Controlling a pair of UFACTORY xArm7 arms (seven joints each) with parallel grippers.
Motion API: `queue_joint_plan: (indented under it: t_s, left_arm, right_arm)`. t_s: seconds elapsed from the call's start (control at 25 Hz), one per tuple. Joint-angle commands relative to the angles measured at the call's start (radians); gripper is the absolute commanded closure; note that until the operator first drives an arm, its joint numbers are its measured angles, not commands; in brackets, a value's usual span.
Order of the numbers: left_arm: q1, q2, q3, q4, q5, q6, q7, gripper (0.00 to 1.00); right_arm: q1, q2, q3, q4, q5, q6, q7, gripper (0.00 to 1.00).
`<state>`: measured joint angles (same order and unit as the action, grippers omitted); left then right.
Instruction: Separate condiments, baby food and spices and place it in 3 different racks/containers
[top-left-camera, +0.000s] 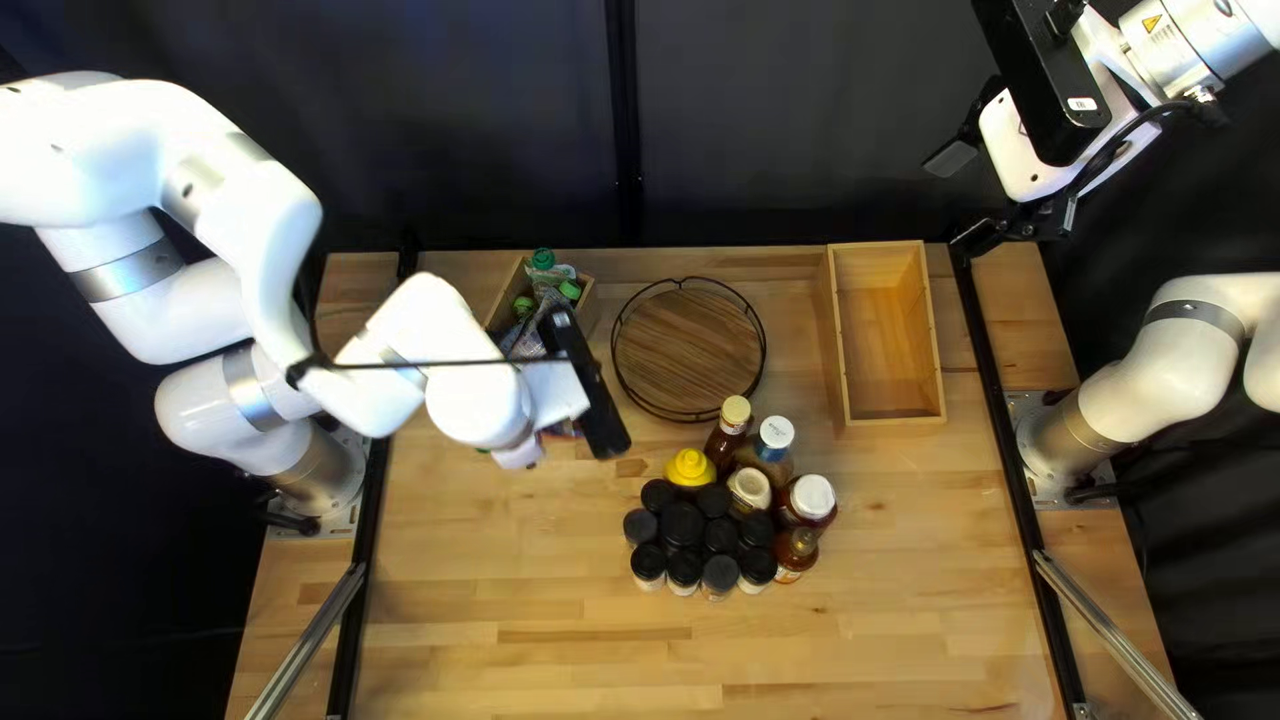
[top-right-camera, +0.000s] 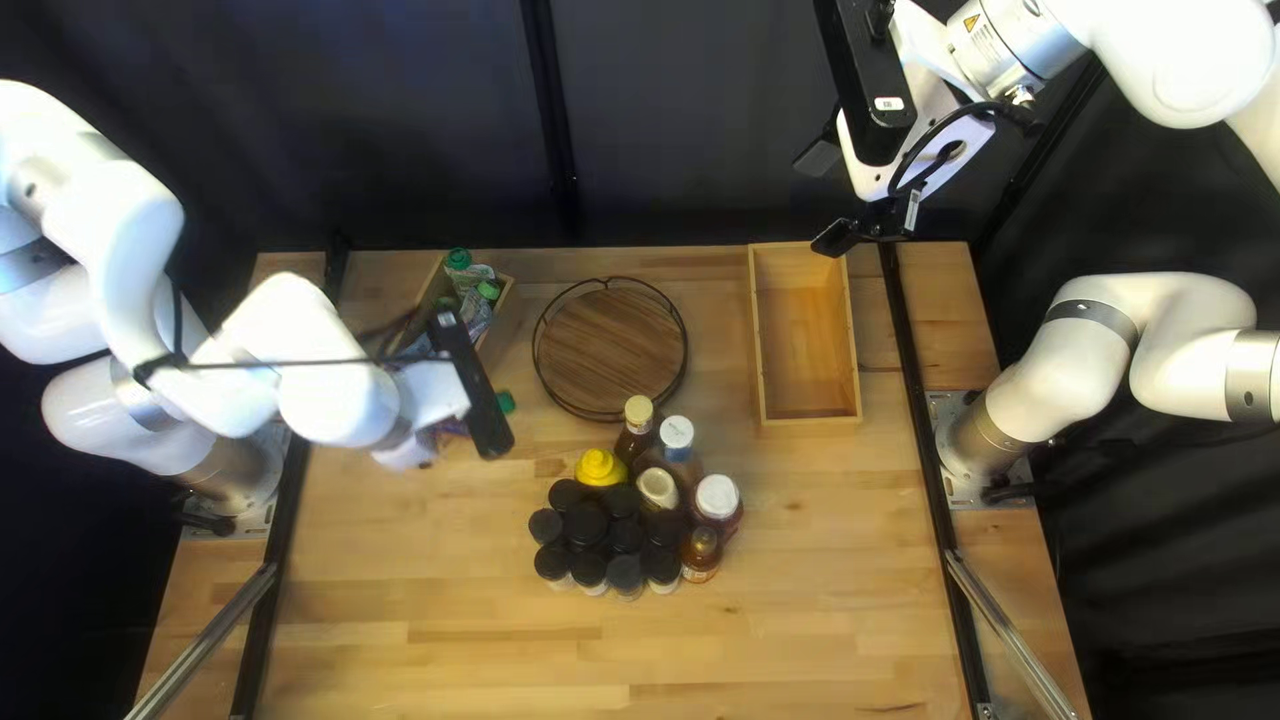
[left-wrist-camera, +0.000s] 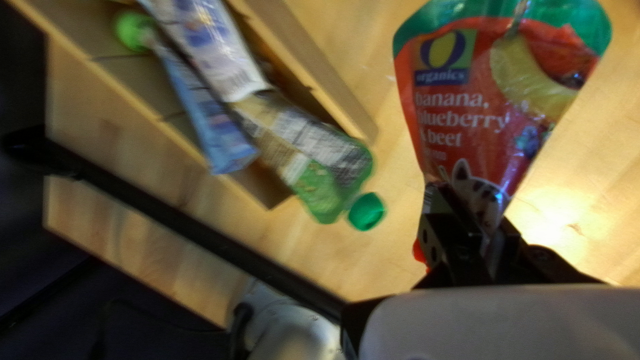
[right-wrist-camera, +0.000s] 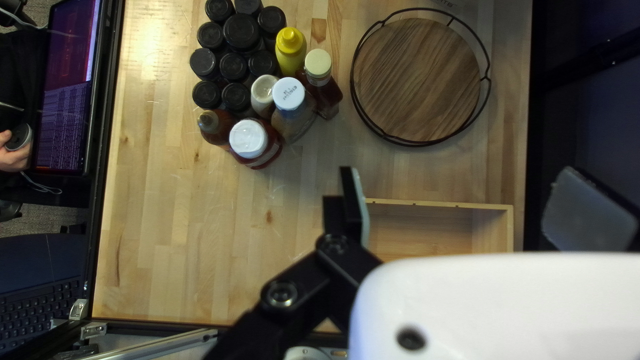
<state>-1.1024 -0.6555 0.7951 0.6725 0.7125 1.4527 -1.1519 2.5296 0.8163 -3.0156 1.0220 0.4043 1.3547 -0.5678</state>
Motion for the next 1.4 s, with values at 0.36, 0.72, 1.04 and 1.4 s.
queue_joint_plan:
  t_s: [0.36,0.72,1.04,1.4]
  left_arm:
    - [0.142,0.073,0.129,-0.056,0.063,-0.042,-0.203,0.86]
    - [0.112,0.173,0.204,-0.033,0.005,-0.095,-0.292,0.00]
    - [0.102,-0.041,0.020,0.009,-0.002,0.046,-0.145,0.00]
    - [0.014,-0.209,-0.201,0.125,-0.011,0.180,0.129,0.00]
  right_arm:
    - [0.000,0.000,0.000,0.000,0.000,0.000,0.000,0.00]
    - [0.000,0.000,0.000,0.000,0.000,0.000,0.000,0.00]
    - [0.000,0.000,0.000,0.000,0.000,0.000,0.000,0.00]
    - [0.000,0.000,0.000,0.000,0.000,0.000,0.000,0.00]
